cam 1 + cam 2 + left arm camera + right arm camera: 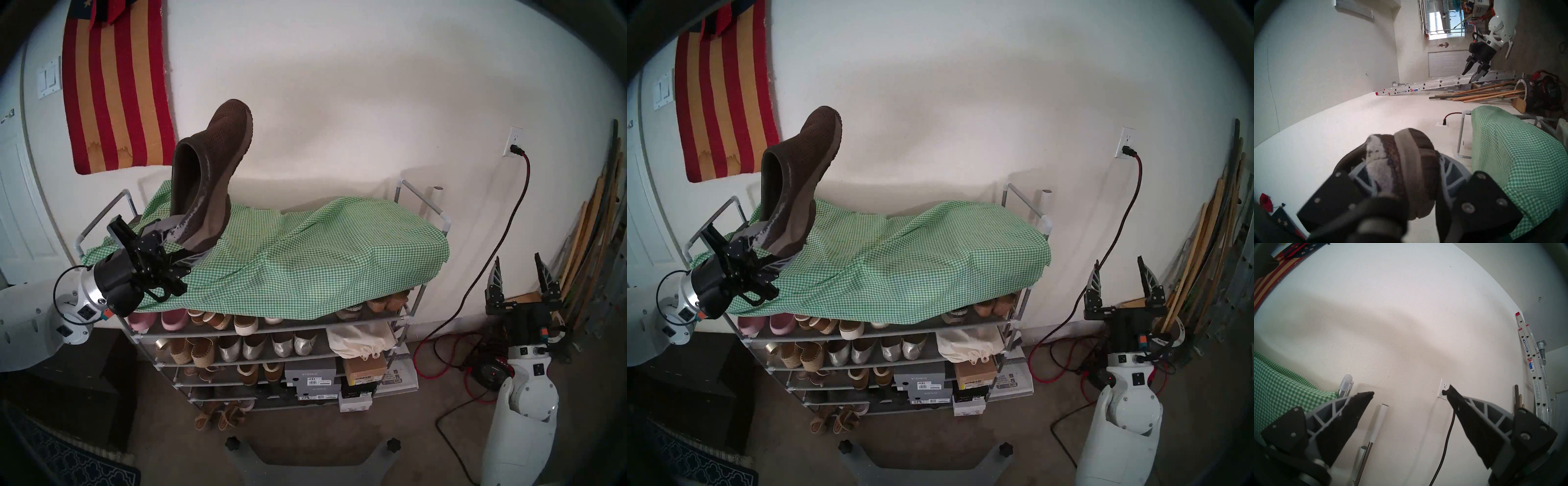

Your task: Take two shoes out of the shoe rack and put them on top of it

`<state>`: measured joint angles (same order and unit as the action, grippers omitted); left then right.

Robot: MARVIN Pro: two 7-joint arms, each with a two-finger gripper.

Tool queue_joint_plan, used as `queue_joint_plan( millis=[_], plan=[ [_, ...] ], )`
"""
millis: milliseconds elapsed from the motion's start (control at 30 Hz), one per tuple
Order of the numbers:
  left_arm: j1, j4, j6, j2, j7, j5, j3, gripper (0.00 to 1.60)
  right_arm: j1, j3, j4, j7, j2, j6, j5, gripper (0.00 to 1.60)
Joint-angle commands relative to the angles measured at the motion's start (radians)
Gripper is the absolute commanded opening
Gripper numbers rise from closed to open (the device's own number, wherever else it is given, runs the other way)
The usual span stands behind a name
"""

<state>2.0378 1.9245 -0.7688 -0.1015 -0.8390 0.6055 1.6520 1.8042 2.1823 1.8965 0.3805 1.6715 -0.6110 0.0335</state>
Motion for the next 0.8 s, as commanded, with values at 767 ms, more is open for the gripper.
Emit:
queue_joint_plan(
  millis=[767],
  plan=[
    [-0.082,0.081,0.297,0.0,0.581,-0.303,0.13,0.0,0.001,-0.001,0.0,0.0,-0.002,0.0,0.0,1.6]
  ],
)
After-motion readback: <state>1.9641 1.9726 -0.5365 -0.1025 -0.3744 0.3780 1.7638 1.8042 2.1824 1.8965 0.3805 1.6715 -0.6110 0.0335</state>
